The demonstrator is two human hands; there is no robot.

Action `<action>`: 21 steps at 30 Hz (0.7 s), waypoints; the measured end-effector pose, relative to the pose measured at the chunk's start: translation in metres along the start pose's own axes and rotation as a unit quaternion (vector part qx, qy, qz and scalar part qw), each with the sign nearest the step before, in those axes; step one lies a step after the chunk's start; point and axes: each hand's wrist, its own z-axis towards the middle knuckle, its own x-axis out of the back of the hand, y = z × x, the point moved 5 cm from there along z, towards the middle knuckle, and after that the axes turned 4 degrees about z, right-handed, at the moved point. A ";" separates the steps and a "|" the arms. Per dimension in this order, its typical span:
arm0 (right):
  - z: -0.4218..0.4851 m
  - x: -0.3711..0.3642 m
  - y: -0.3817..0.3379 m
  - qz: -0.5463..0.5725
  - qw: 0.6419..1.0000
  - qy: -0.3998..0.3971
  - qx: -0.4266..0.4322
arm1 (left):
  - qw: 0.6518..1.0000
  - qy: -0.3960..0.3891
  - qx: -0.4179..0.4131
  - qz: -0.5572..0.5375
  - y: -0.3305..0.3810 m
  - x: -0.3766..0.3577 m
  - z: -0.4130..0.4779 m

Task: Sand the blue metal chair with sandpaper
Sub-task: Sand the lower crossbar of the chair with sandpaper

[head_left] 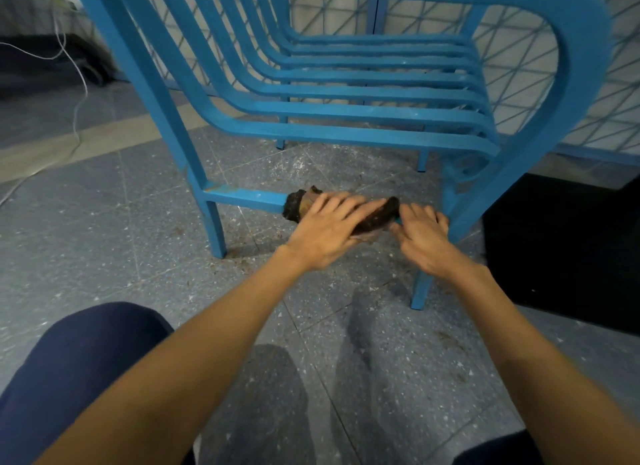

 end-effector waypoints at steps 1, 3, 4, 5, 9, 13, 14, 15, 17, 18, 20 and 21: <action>0.000 0.000 0.000 0.003 1.000 0.004 0.004 | 1.000 0.004 0.006 -0.016 -0.016 0.000 -0.009; 0.000 0.000 0.000 0.005 1.000 0.005 0.009 | 0.997 -0.006 0.067 -0.040 -0.056 -0.001 -0.028; 0.000 -0.001 0.000 0.005 1.000 0.005 0.009 | 0.994 -0.025 0.101 -0.038 -0.076 0.000 -0.035; 0.000 -0.001 0.000 0.003 1.000 0.005 0.008 | 0.989 -0.052 0.131 -0.035 -0.092 0.001 -0.039; 0.002 -0.003 0.000 -0.005 1.000 0.008 0.005 | 0.961 -0.150 0.228 -0.042 -0.101 0.009 -0.020; 0.001 -0.002 -0.001 -0.005 1.000 0.005 0.005 | 0.966 -0.144 0.208 -0.049 -0.032 0.010 0.007; 0.001 -0.001 -0.001 -0.004 1.000 0.003 0.003 | 0.975 -0.128 0.180 -0.037 -0.014 0.008 0.010; 0.001 -0.001 -0.001 -0.003 1.000 -0.001 0.000 | 0.982 -0.109 0.151 -0.028 0.000 0.006 0.011; 0.001 0.000 -0.001 -0.006 1.000 -0.006 -0.002 | 0.992 -0.073 0.098 -0.032 0.011 0.006 0.008; 0.001 0.000 -0.001 -0.005 1.000 -0.008 -0.002 | 0.994 -0.067 0.072 -0.048 0.007 0.007 0.005; 0.001 0.001 -0.001 0.003 1.000 -0.009 0.001 | 0.991 -0.077 0.037 -0.106 -0.014 0.009 -0.006; 0.001 0.000 0.000 0.008 1.000 -0.009 0.002 | 0.987 -0.083 0.034 -0.130 -0.027 0.009 -0.011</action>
